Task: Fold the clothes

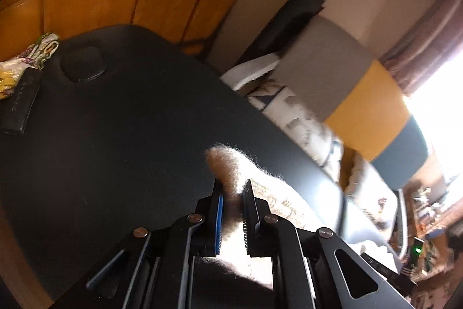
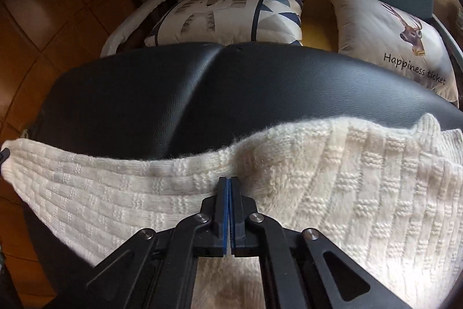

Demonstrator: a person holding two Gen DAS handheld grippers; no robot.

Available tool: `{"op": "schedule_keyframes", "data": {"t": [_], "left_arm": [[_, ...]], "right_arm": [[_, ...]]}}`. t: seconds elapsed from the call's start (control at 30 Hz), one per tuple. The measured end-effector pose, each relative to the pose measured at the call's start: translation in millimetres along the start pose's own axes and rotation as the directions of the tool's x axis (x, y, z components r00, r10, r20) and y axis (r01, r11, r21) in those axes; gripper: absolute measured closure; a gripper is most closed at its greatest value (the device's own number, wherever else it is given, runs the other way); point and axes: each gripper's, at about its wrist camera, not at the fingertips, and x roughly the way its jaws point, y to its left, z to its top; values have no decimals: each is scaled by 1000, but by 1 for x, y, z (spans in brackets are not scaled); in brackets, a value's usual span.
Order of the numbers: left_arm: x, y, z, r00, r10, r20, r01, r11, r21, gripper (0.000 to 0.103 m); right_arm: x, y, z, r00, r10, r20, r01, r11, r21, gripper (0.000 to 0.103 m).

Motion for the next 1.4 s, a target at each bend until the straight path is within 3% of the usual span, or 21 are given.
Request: {"op": "schedule_keyframes", "data": {"t": [0.13,0.17,0.23,0.3,0.47,0.53,0.63,0.7,0.73,0.77,0.83,0.93,1.03,1.13,1.17,1.23,1.27,1.33,1.4], "left_arm": [[50,8,-5,984,134,-122,-128,990,51,91],[60,13,-8,976,151,-159,-146,988,47,90],[77,22,-14,954,195,-228,-194,981,26,88],[79,36,-18,939,217,-267,-232,973,-24,86],[49,57,-11,927,280,-250,-307,949,-73,81],[30,59,-8,932,286,-222,-313,945,-97,81],[10,36,-23,960,164,-227,-191,976,-102,77],[8,2,-50,959,40,-279,-57,997,-53,76],[8,-21,-70,949,-27,-315,23,1000,-17,76],[8,-45,-92,931,-89,-355,103,994,21,76],[8,-94,-142,878,-184,-441,248,964,91,76],[6,-158,-224,780,-245,-575,401,902,160,76],[4,-196,-283,727,-229,-648,457,865,207,76],[3,-217,-316,700,-209,-683,470,855,220,71],[0,-221,-323,706,-203,-678,467,853,231,69],[-12,-226,-332,738,-192,-648,450,855,259,64],[-13,-227,-334,738,-190,-647,445,858,255,58],[-20,-222,-342,721,-215,-659,447,871,205,48],[-22,-222,-345,717,-224,-661,453,870,196,47]], "right_arm": [[-2,1,4,1000,9,-22,-9,1000,-8,102],[-4,-2,5,999,26,-27,-26,1000,-5,99],[-22,-7,-1,998,54,9,-54,999,-5,84],[-44,-13,-9,995,86,54,-86,996,-7,83],[-105,-47,-55,985,123,121,-124,992,-1,82],[-128,-72,-84,986,110,126,-113,993,16,82],[-156,-114,-128,988,101,114,-109,992,67,82],[-174,-141,-165,991,97,91,-105,990,98,82],[-182,-151,-182,993,93,76,-101,990,103,81],[-189,-161,-200,994,90,62,-96,989,108,81],[-199,-173,-230,998,56,40,-60,992,113,81],[-212,-188,-274,1000,-6,9,5,993,118,81],[-217,-206,-311,997,-79,-11,79,986,147,80],[-211,-219,-331,994,-109,-9,109,972,210,80],[-210,-218,-333,994,-107,-4,106,970,219,80],[-207,-211,-334,995,-100,1,98,971,220,77],[-206,-207,-334,995,-97,3,94,971,220,76],[-204,-200,-335,996,-90,9,86,971,221,76],[-202,-192,-336,996,-83,14,77,972,222,76]]}}
